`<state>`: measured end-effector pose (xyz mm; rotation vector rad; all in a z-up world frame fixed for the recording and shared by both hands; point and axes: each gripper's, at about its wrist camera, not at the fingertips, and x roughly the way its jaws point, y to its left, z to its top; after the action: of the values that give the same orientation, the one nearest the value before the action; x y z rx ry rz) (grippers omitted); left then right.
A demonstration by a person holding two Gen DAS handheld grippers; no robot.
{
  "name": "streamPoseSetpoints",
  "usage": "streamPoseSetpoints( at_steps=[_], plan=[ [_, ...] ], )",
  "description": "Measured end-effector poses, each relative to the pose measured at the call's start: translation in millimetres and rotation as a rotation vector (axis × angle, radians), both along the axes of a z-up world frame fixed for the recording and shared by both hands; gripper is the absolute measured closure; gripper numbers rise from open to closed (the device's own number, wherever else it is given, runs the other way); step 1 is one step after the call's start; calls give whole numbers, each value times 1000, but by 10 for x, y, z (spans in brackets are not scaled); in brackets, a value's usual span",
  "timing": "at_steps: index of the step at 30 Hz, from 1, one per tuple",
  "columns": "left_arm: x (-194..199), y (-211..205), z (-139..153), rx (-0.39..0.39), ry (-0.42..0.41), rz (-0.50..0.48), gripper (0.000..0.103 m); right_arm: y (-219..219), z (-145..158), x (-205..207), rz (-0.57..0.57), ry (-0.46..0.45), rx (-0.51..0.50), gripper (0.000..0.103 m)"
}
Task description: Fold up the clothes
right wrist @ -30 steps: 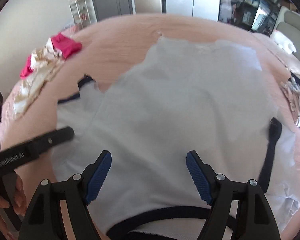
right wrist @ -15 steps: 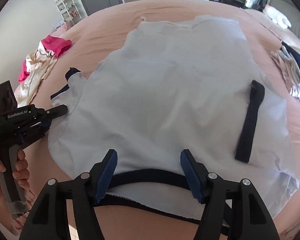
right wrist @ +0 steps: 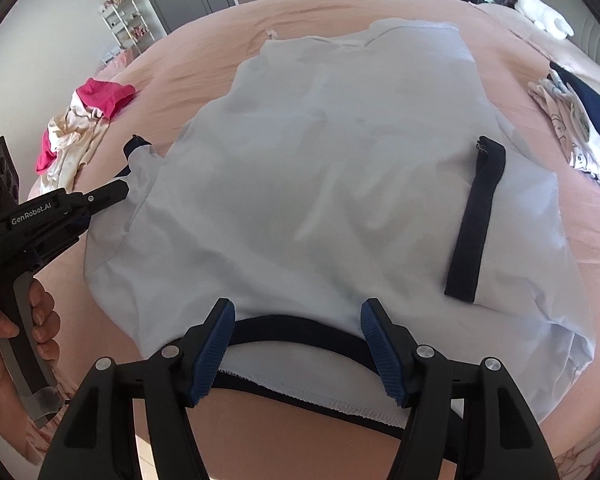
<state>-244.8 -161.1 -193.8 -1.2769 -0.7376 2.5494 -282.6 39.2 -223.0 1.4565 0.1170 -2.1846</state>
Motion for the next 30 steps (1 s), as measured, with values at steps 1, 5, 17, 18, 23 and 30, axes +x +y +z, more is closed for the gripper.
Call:
streamPoseSetpoints(
  at_steps=[1,5,17,18,23,30],
  plan=[
    [0,65,34,-36,16,-19,94,36,3,-10,-10,-6,-12,38],
    [88,636,220,-290,133,-227,94,141,53,-91,-38,-12,-58,38],
    [232,724,227,-81,127,-467,73,-541,459,-306,179,64,-167,38],
    [266,687,276,-48,148,-468,53,-636,461,-277,209,66,-181,38],
    [339,554,362,-21,155,-508,30,-1017,316,-251,323,-5,-185,38],
    [263,374,216,30,100,-461,30,-1355,329,-130,508,17,-62,37]
  ],
)
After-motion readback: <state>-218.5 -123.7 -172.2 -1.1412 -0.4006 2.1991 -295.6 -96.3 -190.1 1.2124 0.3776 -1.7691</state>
